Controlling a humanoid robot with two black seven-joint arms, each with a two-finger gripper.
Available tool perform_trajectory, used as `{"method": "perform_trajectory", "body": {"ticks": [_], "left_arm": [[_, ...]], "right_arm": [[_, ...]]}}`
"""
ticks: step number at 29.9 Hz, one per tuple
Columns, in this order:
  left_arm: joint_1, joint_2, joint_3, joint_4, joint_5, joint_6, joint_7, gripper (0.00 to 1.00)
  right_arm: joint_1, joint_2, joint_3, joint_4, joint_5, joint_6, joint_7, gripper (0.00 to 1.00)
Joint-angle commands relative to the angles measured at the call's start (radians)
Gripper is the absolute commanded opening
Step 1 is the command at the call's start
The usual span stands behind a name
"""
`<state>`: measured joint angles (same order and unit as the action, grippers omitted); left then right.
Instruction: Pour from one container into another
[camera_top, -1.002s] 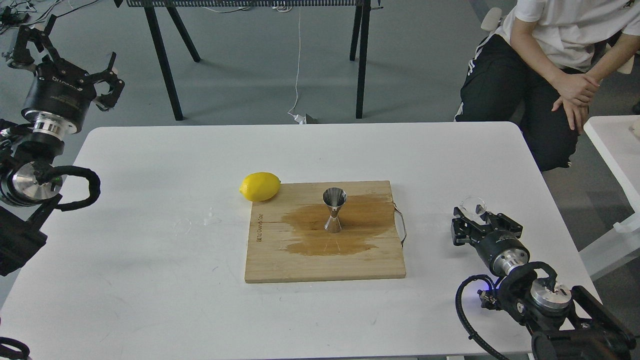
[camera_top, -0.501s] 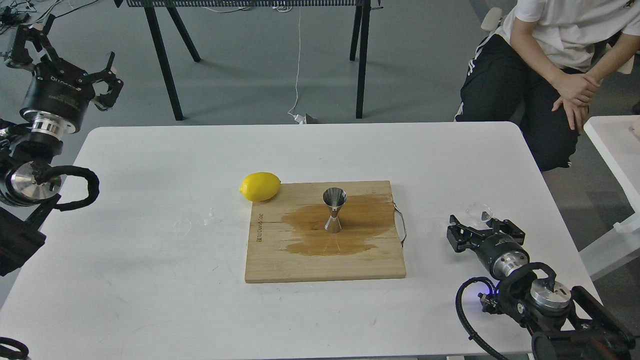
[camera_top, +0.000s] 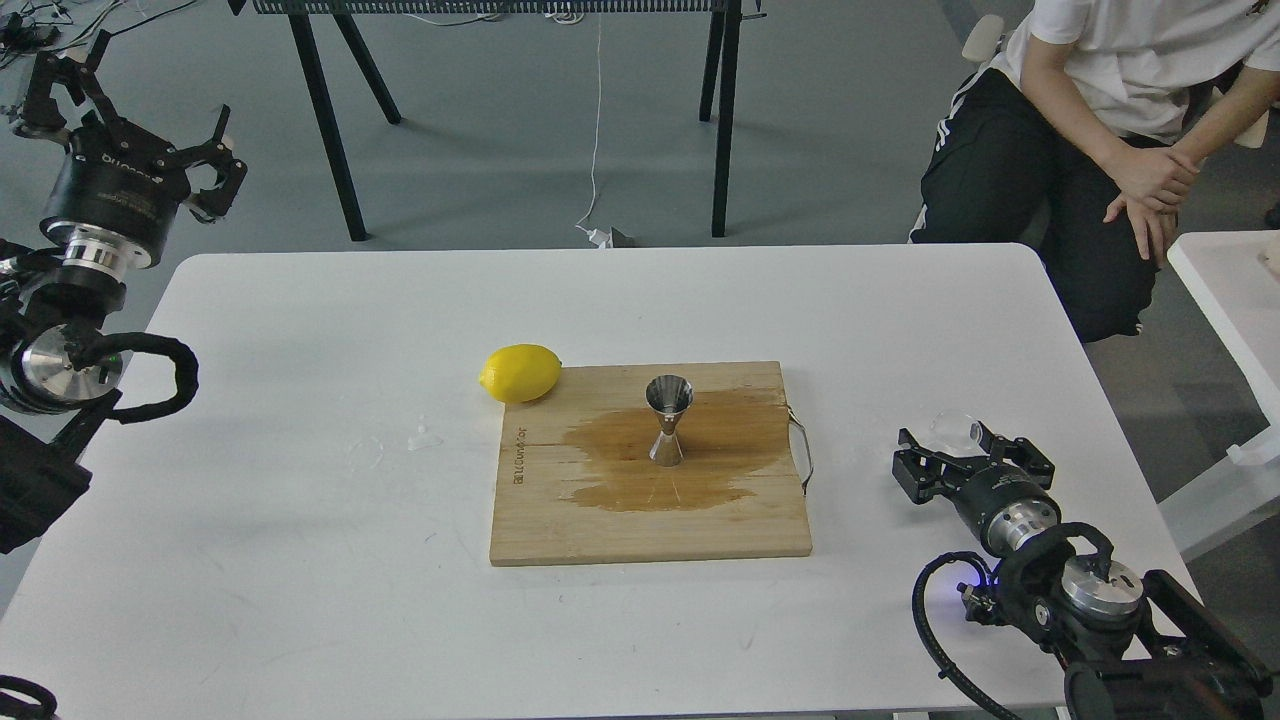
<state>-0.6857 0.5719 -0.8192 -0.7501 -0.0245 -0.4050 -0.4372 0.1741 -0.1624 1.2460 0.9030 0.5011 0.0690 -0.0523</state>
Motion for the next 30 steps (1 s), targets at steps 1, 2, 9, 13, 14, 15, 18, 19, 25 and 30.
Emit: {"method": "perform_trajectory", "body": {"ticks": [1, 2, 9, 13, 14, 15, 18, 19, 25, 30], "left_arm": [[0.0, 0.002, 0.0, 0.0, 0.0, 0.0, 0.0, 1.0], [0.0, 0.002, 0.0, 0.0, 0.0, 0.0, 0.0, 1.0], [0.003, 0.003, -0.001, 0.0, 0.0, 0.0, 0.0, 1.0], [0.003, 0.006, -0.001, 0.002, 0.0, 0.002, 0.002, 1.0], [0.002, 0.006, -0.001, 0.002, 0.0, 0.002, 0.003, 1.0], [0.002, 0.006, -0.001, 0.002, 0.0, 0.002, 0.003, 1.0], [0.002, 0.005, -0.001, 0.002, -0.002, 0.0, 0.003, 1.0], [0.002, 0.005, -0.003, 0.002, -0.002, 0.0, 0.003, 1.0], [0.003, -0.003, -0.023, 0.002, -0.009, 0.002, 0.011, 1.0], [0.003, -0.004, -0.023, 0.002, -0.015, 0.002, 0.015, 1.0]], "right_arm": [[-0.033, -0.023, 0.004, 0.072, 0.0, 0.002, -0.003, 0.95], [-0.044, -0.035, 0.004, 0.101, 0.0, 0.002, -0.003, 0.95], [-0.051, -0.068, 0.032, 0.197, -0.007, 0.029, -0.004, 0.98], [0.04, -0.109, 0.027, 0.192, -0.047, 0.11, 0.003, 0.99], [0.066, -0.123, 0.029, 0.189, -0.076, 0.118, 0.003, 0.99], [0.088, -0.131, 0.033, 0.188, -0.102, 0.124, 0.003, 1.0], [0.159, -0.149, 0.044, 0.183, -0.134, 0.155, 0.005, 1.0], [0.191, -0.158, 0.044, 0.175, -0.138, 0.175, 0.005, 1.0], [0.382, -0.16, 0.032, 0.019, -0.262, 0.276, 0.011, 1.0], [0.482, -0.154, 0.023, -0.111, -0.368, 0.369, 0.077, 1.0]]}}
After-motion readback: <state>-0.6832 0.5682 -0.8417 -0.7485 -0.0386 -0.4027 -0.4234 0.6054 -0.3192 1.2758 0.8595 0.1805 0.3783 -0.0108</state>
